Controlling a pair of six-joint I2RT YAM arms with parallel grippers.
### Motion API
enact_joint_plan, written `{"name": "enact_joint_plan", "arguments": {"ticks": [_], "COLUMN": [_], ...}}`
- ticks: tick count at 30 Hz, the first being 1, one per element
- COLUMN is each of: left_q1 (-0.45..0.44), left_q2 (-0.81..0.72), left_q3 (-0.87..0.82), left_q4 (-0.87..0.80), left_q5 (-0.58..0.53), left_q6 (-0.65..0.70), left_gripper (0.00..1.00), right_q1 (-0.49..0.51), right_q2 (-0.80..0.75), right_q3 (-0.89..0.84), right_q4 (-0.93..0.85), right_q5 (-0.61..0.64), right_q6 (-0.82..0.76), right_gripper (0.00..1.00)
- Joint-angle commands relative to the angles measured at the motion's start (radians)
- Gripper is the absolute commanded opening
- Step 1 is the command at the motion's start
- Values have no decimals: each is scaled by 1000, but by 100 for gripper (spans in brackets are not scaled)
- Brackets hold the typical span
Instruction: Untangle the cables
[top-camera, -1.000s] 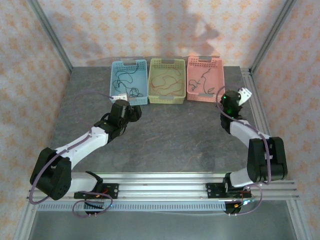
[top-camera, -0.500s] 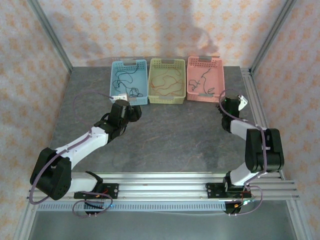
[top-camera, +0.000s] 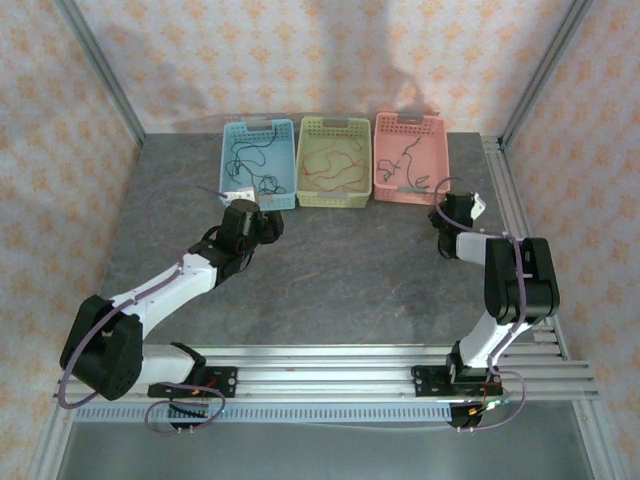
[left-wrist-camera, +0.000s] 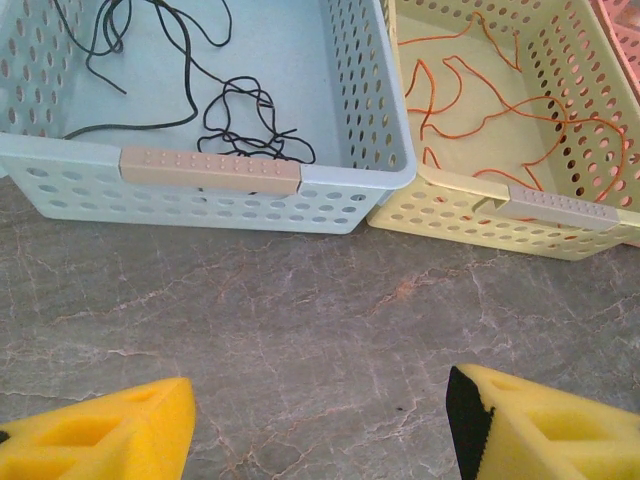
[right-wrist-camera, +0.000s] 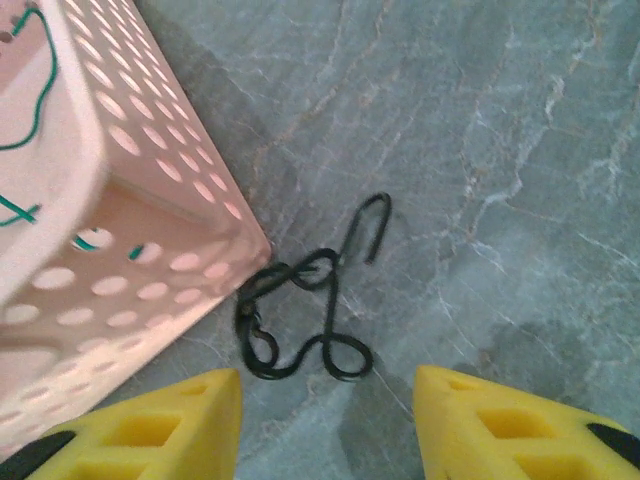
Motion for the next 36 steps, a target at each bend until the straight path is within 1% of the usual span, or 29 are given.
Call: {"name": "enact_joint_plan", "arguments": {"ticks": [1,11,14,15,19,22,26,31,33,36], "left_q1": [-8,-10,-9,-8,-8,-9,-10,-10,-11,-11], "left_q2": [-6,-2,-3,-2,-1,2,-3,-8,-8,-18], "left_q3": [1,3,3,2,6,6,3,-1,-2,-8], "left_q4": [-20,-21,-22,-24,-26,-25,-21,-17,-17,-11], "left_q5": [-32,-33,-35,-36,-38,-37,-35,-33,-31,-33], "left_q6": [4,4,4,4,4,4,5,6,7,7], "left_gripper": [68,68,68,68,68,68,68,68,68,68], "right_q1": [1,2,1,1,1,1,1,35,66,127], "right_q2": [39,75,79,76,58,38,-29,-200,-251,-288], "right_q3": [49,76,74,66,18,-18,-77,-135,-152,-178], "right_q4": [13,23,29,40,109,149,194,184,201,299], "right_q5": [-11,-24,-32,-36,-39,-36,-31,-28,-56,-141], "right_q6": [7,6,6,7,9,9,-6,-59,-62,-56], "right_gripper": [48,47,36,29,11,1,0,0,0,0]}}
